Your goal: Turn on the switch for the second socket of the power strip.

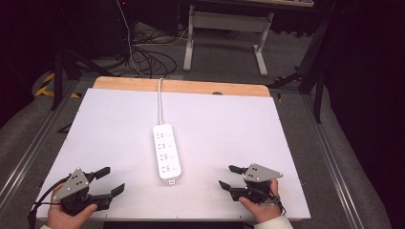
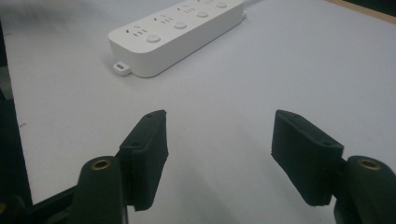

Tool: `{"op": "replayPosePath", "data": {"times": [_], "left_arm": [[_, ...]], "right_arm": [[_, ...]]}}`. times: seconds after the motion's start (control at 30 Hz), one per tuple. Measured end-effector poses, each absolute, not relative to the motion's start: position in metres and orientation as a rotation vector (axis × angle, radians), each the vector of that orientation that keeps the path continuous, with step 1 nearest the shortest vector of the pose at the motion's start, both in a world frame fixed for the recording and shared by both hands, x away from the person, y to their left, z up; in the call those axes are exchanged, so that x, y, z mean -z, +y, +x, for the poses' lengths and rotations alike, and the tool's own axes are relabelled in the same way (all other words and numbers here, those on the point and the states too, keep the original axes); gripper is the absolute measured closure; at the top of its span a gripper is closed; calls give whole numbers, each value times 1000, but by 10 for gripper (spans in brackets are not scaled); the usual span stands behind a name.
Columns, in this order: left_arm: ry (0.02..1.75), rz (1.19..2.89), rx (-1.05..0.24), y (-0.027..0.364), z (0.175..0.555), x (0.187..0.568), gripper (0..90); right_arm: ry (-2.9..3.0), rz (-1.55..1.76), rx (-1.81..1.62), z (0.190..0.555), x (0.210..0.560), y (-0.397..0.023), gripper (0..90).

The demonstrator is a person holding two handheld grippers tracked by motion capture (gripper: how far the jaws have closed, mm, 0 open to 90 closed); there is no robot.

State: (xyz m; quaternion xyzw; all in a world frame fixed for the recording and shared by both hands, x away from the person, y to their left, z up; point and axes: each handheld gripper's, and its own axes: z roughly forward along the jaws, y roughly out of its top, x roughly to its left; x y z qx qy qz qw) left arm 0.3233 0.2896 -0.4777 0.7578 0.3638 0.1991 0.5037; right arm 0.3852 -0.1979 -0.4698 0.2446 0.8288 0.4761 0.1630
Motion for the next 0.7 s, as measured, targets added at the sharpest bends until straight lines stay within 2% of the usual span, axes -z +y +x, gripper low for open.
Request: {"op": "replayPosePath", "data": {"times": [0.23,0.43,0.7], "left_arm": [[852,1851,-515,289,323,476,221],[862,1840,-492,290,322,476,230],[868,1842,-468,291,322,474,284]], "right_arm": [[2365,692,-1357,385,470,-198,370],[2368,687,-1361,385,470,-197,372],[2369,685,-1363,385,470,-197,374]]}}
